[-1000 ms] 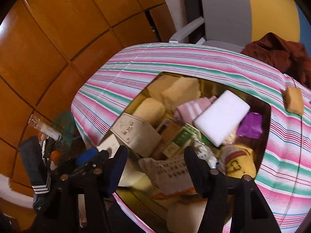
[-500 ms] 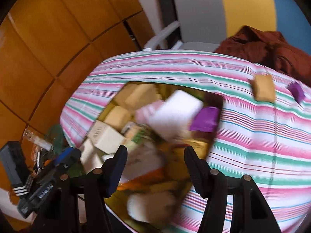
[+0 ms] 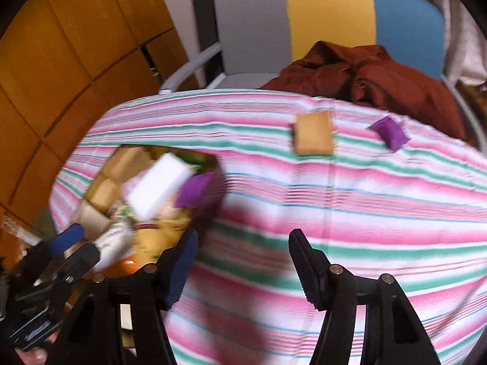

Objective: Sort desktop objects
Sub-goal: 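Move both grippers back from the tray toward the remaining items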

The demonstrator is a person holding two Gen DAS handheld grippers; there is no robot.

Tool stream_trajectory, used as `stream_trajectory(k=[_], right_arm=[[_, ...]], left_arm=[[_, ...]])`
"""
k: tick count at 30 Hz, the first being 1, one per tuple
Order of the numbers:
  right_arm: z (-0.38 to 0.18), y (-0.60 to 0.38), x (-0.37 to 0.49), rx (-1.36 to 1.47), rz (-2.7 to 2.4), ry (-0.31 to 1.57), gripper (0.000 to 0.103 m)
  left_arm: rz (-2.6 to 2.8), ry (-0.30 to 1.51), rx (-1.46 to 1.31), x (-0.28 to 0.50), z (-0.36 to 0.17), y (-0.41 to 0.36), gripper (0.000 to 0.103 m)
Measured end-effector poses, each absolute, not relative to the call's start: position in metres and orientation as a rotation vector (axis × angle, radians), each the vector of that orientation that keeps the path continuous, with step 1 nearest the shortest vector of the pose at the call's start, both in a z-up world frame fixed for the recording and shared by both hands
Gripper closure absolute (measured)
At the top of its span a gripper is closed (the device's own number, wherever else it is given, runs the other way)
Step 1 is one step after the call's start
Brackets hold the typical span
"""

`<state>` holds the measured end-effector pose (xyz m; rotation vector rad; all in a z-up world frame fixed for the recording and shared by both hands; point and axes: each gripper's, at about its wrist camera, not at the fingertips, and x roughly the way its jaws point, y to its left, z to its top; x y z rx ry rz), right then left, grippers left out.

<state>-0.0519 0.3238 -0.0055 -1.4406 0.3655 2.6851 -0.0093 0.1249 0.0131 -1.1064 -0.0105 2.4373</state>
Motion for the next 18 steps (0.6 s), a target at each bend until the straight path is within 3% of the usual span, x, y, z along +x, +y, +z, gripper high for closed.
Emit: stream_trajectory(k=[18], right_arm=[[-0.029,0.485,-0.088,-1.364,2.470,0.142,0.023]], left_arm=[[2.288,0.073,-1.149,-0.033,0.003,0.226,0.040]])
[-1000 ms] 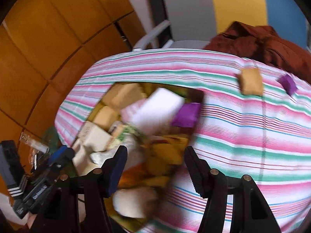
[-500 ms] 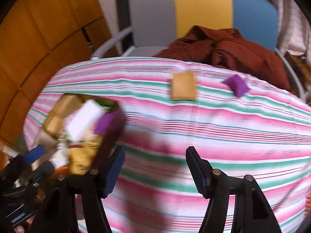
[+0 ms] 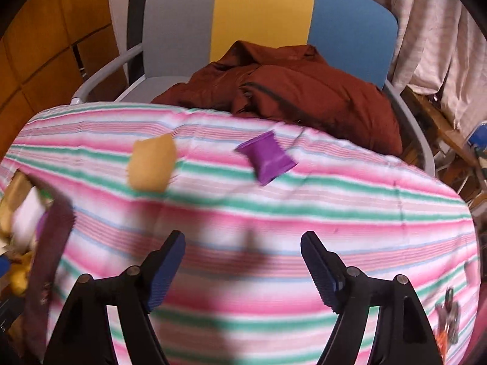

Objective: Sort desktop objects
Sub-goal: 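Grasp the second purple packet with the right gripper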

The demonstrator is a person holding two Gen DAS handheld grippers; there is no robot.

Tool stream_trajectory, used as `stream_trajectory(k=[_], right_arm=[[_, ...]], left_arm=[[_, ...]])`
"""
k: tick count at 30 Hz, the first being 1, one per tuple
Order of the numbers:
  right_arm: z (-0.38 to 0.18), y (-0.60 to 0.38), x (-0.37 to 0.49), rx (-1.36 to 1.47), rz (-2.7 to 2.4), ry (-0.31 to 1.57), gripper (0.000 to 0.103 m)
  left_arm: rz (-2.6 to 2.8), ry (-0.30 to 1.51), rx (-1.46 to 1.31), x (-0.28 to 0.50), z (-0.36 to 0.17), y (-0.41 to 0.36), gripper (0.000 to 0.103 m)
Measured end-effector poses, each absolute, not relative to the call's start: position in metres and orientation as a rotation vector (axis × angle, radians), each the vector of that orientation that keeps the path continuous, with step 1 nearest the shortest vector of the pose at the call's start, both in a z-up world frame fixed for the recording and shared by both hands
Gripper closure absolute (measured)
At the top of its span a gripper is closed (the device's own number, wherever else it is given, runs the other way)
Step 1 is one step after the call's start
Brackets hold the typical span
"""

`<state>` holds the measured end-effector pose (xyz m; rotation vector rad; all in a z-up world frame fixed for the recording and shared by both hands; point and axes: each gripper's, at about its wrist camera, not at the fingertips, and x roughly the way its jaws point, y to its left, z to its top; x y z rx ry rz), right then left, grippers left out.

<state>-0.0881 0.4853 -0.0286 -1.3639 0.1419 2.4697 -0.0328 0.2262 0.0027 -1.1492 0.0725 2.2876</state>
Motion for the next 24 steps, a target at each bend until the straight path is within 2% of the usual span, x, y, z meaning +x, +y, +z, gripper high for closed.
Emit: stream_trajectory(k=[4,8,14,19,22,24], right_arm=[[-0.035,0.508,-0.104,-1.340,2.474,0.125,0.022],[-0.040,0.531,-0.118,-1.282,2.498,0.165,0.007],[-0.055,0.542,-0.148,-1.301,2.505,0.112,0.007],[-0.067,0.547,-0.171,-1.333,2.518,0.077,0.015],[-0.080,0.553,-0.181,-1.389,2.506,0.114,0.025],[-0.090,0.559,-0.186,-1.437,2.485,0.176,0.036]], left_arm=[[2.282,0.065,-1.173,-0.042,0.000,0.233,0.039],[2.289,0.058,-1.179,-0.053,-0.001,0.238,0.039],[2.285,0.058,-1.200,-0.067,-0.004,0.246,0.038],[2.298,0.047,-1.195,-0.079,0.000,0.252,0.038],[2.302,0.039,-1.195,-0.088,0.001,0.258,0.036],[2.307,0.062,-1.198,-0.096,0.000,0.266,0.035]])
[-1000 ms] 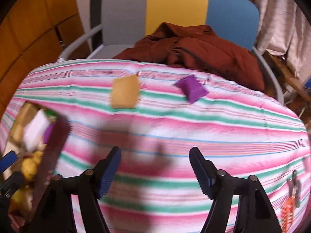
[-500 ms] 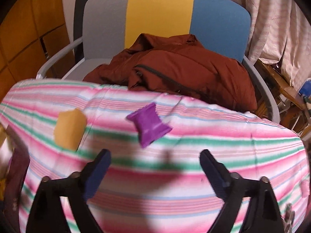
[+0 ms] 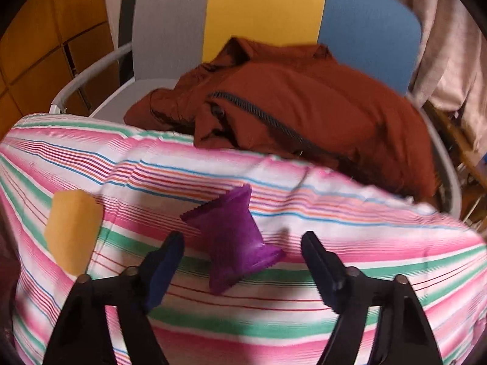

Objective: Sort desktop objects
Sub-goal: 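Grasp the second purple packet with the right gripper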

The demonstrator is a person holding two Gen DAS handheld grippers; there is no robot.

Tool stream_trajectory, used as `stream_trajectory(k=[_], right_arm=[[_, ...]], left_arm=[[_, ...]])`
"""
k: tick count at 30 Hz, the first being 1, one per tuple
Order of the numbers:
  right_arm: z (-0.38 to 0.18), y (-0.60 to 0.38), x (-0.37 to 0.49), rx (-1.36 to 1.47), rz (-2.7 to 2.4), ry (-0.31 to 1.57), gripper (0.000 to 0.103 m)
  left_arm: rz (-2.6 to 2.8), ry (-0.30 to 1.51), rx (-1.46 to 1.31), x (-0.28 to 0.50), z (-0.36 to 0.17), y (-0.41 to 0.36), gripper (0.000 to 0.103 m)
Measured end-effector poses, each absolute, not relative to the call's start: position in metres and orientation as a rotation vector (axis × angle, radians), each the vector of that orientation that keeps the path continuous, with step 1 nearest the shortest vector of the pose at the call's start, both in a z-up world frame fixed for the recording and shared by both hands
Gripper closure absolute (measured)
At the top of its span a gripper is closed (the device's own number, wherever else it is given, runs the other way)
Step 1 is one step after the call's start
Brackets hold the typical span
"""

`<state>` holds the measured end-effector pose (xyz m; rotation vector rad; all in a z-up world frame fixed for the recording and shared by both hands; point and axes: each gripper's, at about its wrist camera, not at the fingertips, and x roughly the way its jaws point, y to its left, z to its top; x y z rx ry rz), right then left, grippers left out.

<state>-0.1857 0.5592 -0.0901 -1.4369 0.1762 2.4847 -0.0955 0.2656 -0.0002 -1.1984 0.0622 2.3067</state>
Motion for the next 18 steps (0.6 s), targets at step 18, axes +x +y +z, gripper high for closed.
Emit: stream_trajectory(k=[18], right_arm=[[-0.099,0.569,-0.100,-1.593,2.261,0.588,0.051]], left_arm=[[2.256,0.309,-1.359,-0.170,-0.048,0.359,0.034]])
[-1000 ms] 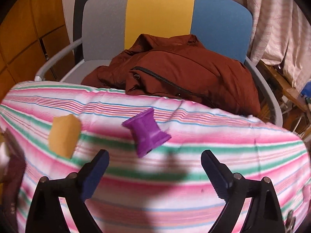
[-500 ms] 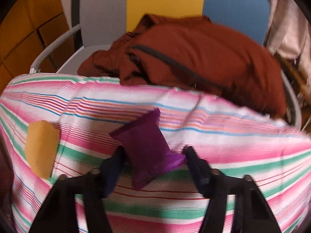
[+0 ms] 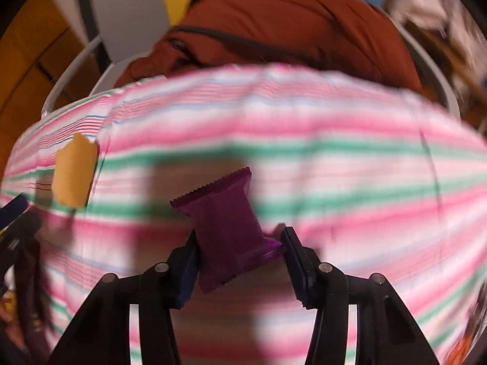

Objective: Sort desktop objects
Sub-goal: 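Grasp the second purple packet with the right gripper, then grasp the tan sponge with the left gripper while the right holds the purple packet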

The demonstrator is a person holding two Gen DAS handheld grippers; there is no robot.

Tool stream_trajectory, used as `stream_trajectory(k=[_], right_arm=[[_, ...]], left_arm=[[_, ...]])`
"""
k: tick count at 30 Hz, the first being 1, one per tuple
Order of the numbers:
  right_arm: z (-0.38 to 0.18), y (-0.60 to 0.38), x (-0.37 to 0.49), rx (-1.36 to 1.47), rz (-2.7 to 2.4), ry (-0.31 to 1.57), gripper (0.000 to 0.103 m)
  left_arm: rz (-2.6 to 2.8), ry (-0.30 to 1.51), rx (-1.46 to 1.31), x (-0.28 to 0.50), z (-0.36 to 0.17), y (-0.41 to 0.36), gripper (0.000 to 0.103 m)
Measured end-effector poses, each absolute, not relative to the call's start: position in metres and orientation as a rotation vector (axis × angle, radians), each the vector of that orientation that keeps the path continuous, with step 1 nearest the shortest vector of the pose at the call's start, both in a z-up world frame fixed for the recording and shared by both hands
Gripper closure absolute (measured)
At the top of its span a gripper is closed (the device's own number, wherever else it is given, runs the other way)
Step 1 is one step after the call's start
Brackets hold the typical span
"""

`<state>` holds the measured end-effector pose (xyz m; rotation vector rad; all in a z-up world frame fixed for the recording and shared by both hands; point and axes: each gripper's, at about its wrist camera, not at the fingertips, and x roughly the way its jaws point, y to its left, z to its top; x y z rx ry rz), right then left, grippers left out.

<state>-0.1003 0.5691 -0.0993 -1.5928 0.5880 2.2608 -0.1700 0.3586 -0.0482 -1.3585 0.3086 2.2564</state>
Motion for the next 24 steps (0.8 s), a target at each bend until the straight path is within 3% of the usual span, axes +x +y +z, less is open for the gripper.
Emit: stream_trajectory(k=[10,12,14,19,24], right_arm=[[-0.100,0.569,-0.088,-1.536,2.308,0.677,0.050],[-0.099,0.574,-0.095,-1.543,2.314,0.681,0.049],[-0.100,0.576,-0.096,-1.540,2.321,0.694,0.048],[-0.102,0.566,-0.096,-1.539,2.340,0.618,0.047],[-0.102,0.558,-0.098,-1.539,2.347,0.529,0.047]], left_arm=[[2.253,0.235,-1.419,-0.203,-0.081,0.376,0.027],[2.236,0.179,-1.456,-0.207,-0.090,0.374,0.030],[2.272,0.134,-1.419,-0.205,-0.088,0.372,0.046],[2.316,0.298,-1.286,-0.181,-0.090,0.378,0.047],[2.311,0.120,-1.299,-0.162,-0.093,0.348,0.050]])
